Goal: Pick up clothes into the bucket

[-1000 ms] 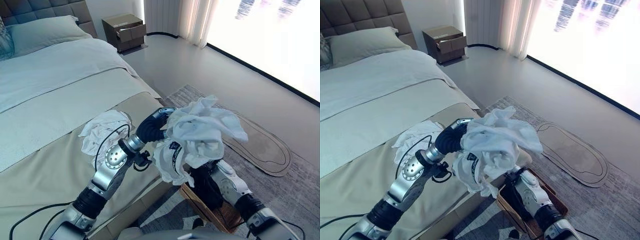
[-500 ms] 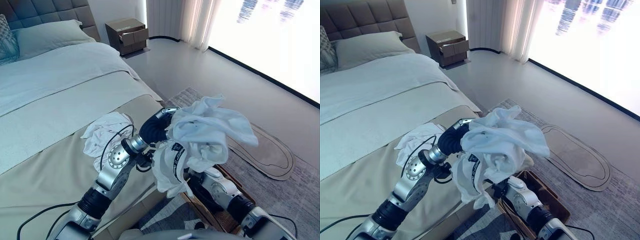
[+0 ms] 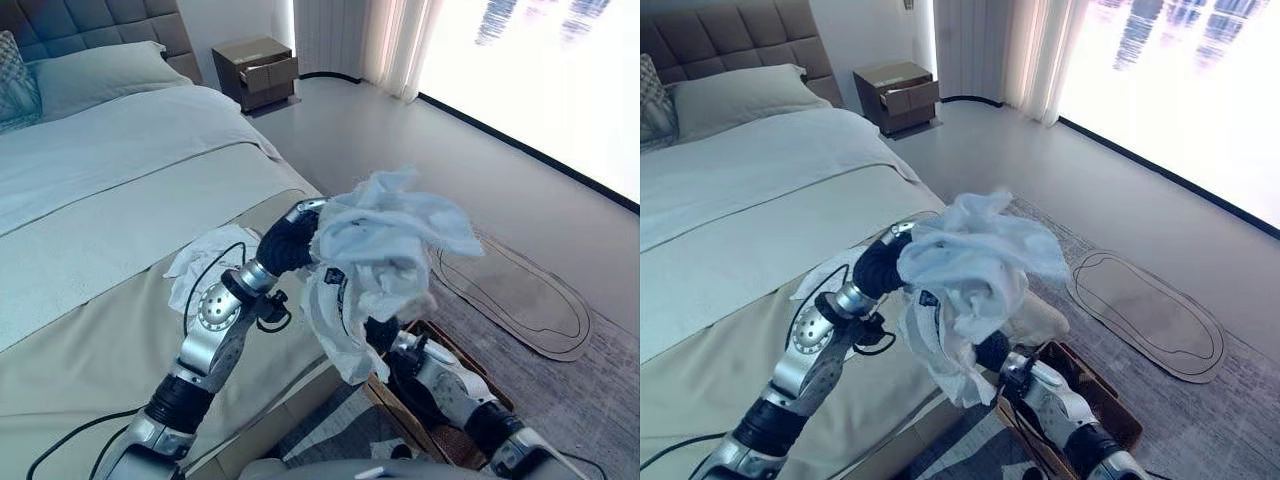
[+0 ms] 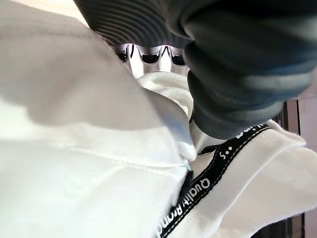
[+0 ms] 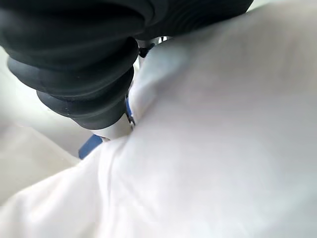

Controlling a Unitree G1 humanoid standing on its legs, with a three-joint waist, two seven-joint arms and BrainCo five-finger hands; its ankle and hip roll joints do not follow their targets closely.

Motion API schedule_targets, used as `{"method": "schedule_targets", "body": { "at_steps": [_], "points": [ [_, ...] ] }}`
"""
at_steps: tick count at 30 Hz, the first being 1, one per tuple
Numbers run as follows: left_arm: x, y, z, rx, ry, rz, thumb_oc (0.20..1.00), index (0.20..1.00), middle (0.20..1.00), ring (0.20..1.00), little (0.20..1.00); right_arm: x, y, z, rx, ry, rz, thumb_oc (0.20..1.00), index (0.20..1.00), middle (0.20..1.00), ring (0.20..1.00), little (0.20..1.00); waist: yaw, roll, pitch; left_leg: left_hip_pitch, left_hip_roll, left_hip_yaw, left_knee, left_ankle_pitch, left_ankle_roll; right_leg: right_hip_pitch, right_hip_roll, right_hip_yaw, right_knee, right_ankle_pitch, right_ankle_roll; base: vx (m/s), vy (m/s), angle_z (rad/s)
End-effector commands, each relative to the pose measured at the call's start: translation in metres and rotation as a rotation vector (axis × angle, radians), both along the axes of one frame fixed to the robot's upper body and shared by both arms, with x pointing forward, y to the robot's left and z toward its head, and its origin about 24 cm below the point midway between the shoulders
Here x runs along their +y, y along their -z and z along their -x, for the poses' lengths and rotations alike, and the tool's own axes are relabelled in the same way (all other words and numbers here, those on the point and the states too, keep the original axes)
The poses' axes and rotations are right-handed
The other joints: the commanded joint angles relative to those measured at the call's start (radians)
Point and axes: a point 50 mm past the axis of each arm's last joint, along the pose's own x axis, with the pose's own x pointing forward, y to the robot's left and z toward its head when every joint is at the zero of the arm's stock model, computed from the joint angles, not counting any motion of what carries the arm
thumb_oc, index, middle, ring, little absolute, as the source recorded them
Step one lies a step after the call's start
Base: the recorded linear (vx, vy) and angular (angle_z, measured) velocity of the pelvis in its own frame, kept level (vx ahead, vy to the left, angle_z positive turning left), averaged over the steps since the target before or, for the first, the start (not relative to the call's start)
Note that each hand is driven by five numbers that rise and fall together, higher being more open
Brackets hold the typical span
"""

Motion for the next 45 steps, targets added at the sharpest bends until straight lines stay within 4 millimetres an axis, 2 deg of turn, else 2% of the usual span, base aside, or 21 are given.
{"method": "schedule_targets", "body": {
  "at_steps": [1,5,6,7,10,13,17,21,30,36,37,38,45],
  "points": [
    [0.015,-0.017,-0.006,-0.094,-0.086,0.063,0.200,0.200,0.200,0.200,0.200,0.000,-0.023,-0.012,-0.083,0.067,-0.123,0.200,0.200,0.200,0.200,0.200,0.020,-0.036,0.000,0.011,-0.020,0.027,0.032,-0.065,0.024,-0.049,-0.018,-0.008,0.045,0.049,0.026,0.00,0.000,0.00],
    [0.031,-0.008,-0.007,-0.069,-0.185,0.050,0.200,0.200,0.200,0.200,0.200,-0.020,-0.022,-0.011,-0.077,0.191,-0.165,0.200,0.200,0.200,0.200,0.200,0.010,-0.036,0.001,0.012,-0.020,0.032,0.033,-0.066,0.024,-0.051,-0.020,-0.007,0.045,0.050,0.028,0.00,0.000,0.00],
    [0.031,-0.008,-0.007,-0.069,-0.185,0.050,0.200,0.200,0.200,0.200,0.200,-0.020,-0.022,-0.010,-0.077,0.191,-0.165,0.200,0.200,0.200,0.200,0.200,0.010,-0.036,0.001,0.012,-0.020,0.032,0.033,-0.066,0.024,-0.051,-0.020,-0.007,0.045,0.050,0.028,0.00,0.000,0.00],
    [0.040,-0.003,-0.008,-0.060,-0.255,0.035,0.200,0.200,0.200,0.200,0.200,-0.030,-0.024,-0.011,-0.086,0.255,-0.194,0.200,0.200,0.200,0.200,0.200,0.007,-0.036,0.001,0.013,-0.021,0.034,0.033,-0.067,0.024,-0.053,-0.019,-0.004,0.045,0.051,0.029,0.00,0.000,0.00],
    [0.054,0.005,-0.008,-0.047,-0.361,0.006,0.200,0.200,0.200,0.200,0.200,-0.042,-0.028,-0.011,-0.100,0.340,-0.241,0.200,0.200,0.200,0.200,0.200,0.002,-0.036,0.001,0.013,-0.020,0.036,0.033,-0.069,0.024,-0.053,-0.018,-0.003,0.046,0.050,0.029,0.00,0.000,0.00],
    [0.067,0.016,-0.006,-0.038,-0.500,-0.048,0.200,0.200,0.200,0.200,0.200,-0.051,-0.032,-0.009,-0.123,0.412,-0.280,0.200,0.200,0.200,0.200,0.200,0.002,-0.036,0.001,0.014,-0.020,0.038,0.033,-0.070,0.023,-0.053,-0.018,0.000,0.045,0.048,0.030,0.02,-0.003,-0.04],
    [0.075,0.033,-0.005,-0.010,-0.636,-0.142,0.200,0.200,0.200,0.200,0.200,-0.055,-0.039,-0.009,-0.160,0.458,-0.263,0.200,0.200,0.200,0.200,0.200,0.000,-0.039,0.007,0.011,-0.019,0.039,0.036,-0.071,0.024,-0.055,-0.018,0.005,0.051,0.046,0.029,0.01,-0.008,-0.05],
    [0.073,0.046,-0.004,0.020,-0.653,-0.207,0.200,0.200,0.200,0.200,0.200,-0.054,-0.046,-0.008,-0.195,0.456,-0.240,0.200,0.200,0.200,0.200,0.200,-0.002,-0.040,0.011,0.009,-0.018,0.039,0.033,-0.070,0.024,-0.059,-0.017,0.006,0.050,0.045,0.030,0.00,0.000,0.00],
    [0.058,0.044,-0.004,0.013,-0.596,-0.180,0.200,0.200,0.200,0.200,0.200,-0.044,-0.060,-0.012,-0.251,0.453,-0.228,0.200,0.200,0.200,0.200,0.200,-0.007,-0.036,0.016,0.008,-0.016,0.042,0.029,-0.069,0.025,-0.062,-0.014,0.012,0.047,0.046,0.028,0.00,0.000,0.00],
    [0.052,0.050,-0.006,0.062,-0.587,-0.150,0.200,0.200,0.200,0.200,0.200,-0.037,-0.066,-0.011,-0.273,0.462,-0.228,0.200,0.200,0.200,0.200,0.200,-0.015,-0.035,0.017,0.008,-0.018,0.046,0.035,-0.073,0.027,-0.064,-0.014,0.016,0.047,0.045,0.026,0.00,0.000,0.00],
    [0.052,0.051,-0.007,0.069,-0.587,-0.147,0.225,0.225,0.225,0.225,0.225,-0.038,-0.067,-0.011,-0.272,0.472,-0.228,0.200,0.200,0.200,0.200,0.200,-0.016,-0.035,0.018,0.008,-0.018,0.046,0.036,-0.074,0.027,-0.064,-0.014,0.017,0.047,0.045,0.026,0.00,0.000,0.00],
    [0.051,0.053,-0.007,0.084,-0.584,-0.143,1.000,1.000,1.000,1.000,1.000,-0.039,-0.067,-0.012,-0.272,0.485,-0.230,0.200,0.200,0.200,0.200,0.200,-0.018,-0.035,0.018,0.007,-0.018,0.047,0.037,-0.075,0.028,-0.064,-0.015,0.017,0.047,0.045,0.026,0.00,0.000,0.00],
    [0.052,0.064,-0.007,0.166,-0.589,-0.132,1.000,1.000,1.000,1.000,1.000,-0.059,-0.065,-0.011,-0.254,0.639,-0.233,0.200,0.200,0.200,0.200,0.200,-0.026,-0.034,0.019,0.008,-0.019,0.051,0.039,-0.077,0.030,-0.064,-0.016,0.020,0.048,0.046,0.027,0.00,0.000,0.00]
  ]
}}
